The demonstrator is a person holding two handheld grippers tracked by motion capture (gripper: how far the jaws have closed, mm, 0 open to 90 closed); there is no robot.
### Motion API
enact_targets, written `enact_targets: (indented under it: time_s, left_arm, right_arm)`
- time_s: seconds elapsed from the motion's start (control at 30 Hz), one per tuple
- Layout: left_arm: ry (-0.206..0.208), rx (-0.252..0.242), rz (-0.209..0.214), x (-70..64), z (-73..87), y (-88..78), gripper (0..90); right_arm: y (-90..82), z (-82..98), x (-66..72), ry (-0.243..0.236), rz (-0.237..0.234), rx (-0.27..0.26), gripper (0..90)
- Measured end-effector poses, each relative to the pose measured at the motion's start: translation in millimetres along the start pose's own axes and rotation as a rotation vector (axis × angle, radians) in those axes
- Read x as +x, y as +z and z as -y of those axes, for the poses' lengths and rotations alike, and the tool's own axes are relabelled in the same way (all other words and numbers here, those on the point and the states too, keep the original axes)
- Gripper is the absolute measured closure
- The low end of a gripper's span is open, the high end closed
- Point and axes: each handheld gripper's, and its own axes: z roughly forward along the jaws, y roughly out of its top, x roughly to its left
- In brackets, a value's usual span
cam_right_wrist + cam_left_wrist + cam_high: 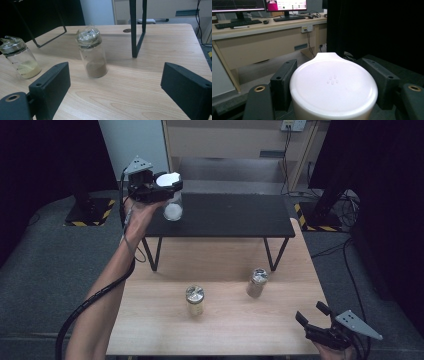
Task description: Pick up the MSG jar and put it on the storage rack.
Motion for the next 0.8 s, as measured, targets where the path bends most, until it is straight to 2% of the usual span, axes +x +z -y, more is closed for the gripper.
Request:
enact_targets:
  time_s: [0.43, 0.8]
  left_arm:
    - [-0.009, -0.001, -0.04, 1.0, 15.5, 17.7, 30.5]
    - [-0.03, -0.005, -0.051, 7.5, 27.0, 19.3, 30.5]
  right_arm:
    - [0.4, 0.5, -1.1, 0.004, -0.001, -0.001, 9.5]
    - [0.5, 0.9, -1.6, 0.007, -0.002, -0.003, 9.5]
